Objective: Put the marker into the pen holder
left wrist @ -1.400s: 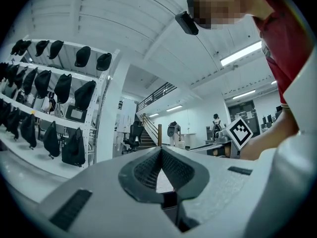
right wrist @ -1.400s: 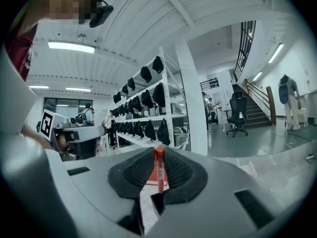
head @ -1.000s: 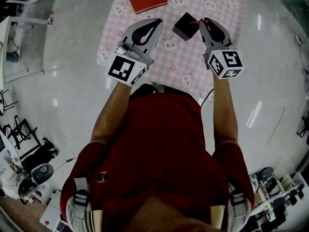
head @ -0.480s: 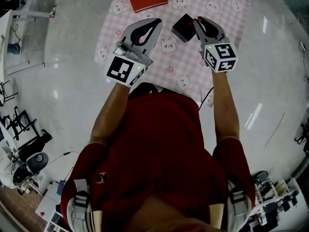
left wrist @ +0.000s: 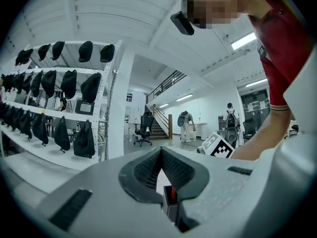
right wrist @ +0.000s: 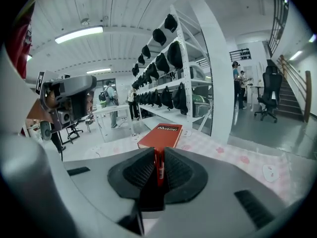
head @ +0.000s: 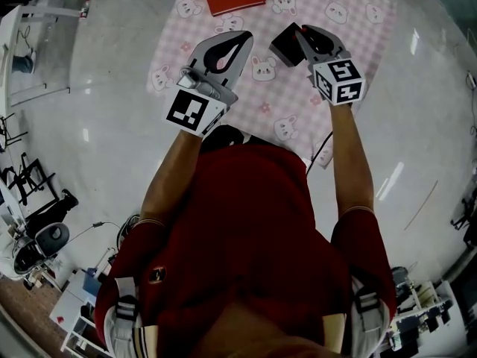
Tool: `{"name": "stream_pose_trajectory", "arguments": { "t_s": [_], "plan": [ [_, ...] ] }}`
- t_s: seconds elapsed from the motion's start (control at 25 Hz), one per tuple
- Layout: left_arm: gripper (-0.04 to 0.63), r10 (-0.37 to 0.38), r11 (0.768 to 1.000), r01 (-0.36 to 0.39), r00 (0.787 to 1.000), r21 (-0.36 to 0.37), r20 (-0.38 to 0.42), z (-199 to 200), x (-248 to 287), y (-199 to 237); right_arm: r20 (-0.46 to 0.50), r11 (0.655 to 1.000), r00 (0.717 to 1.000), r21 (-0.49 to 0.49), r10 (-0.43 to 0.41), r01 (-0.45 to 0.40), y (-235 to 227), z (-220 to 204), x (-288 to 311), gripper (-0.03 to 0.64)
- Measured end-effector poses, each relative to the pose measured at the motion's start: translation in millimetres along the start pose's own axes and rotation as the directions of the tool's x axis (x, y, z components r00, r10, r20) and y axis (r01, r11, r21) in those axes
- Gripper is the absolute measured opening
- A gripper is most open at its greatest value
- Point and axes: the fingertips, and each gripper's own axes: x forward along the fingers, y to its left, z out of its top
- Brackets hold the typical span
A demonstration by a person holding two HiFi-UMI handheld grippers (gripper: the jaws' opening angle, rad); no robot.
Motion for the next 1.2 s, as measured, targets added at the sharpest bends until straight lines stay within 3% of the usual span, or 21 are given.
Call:
{"name": "stream_pose_trajectory", "arguments": {
  "t_s": [0.44, 1.04, 1.2],
  "plan": [
    [0.006, 0.027, 1.000, -0.027, 1.000, -0.010, 0.005, -9.5, -2.0, 7.6, -0.090, 0.998, 0.994, -0.006, 0.054, -0.055, -0.7, -21.5, 22.7, 0.057],
    [0.006, 0.034, 0.999, -0.034, 0.999, -0.020, -0.005, -16.5, -11.2, 17.3, -0.151, 0.996, 0.988, -0.086, 0.014, -0.027, 1.0, -25.9, 36.2, 0.063],
    [0.006, 0.031, 0.999, -0.031, 0.999, -0.025, -0.017, -19.4, -12.0, 20.0, -0.148, 0.994, 0.989, -0.107, -0.003, -0.013, -1.2, -23.3, 39.3, 0.095]
  ]
}}
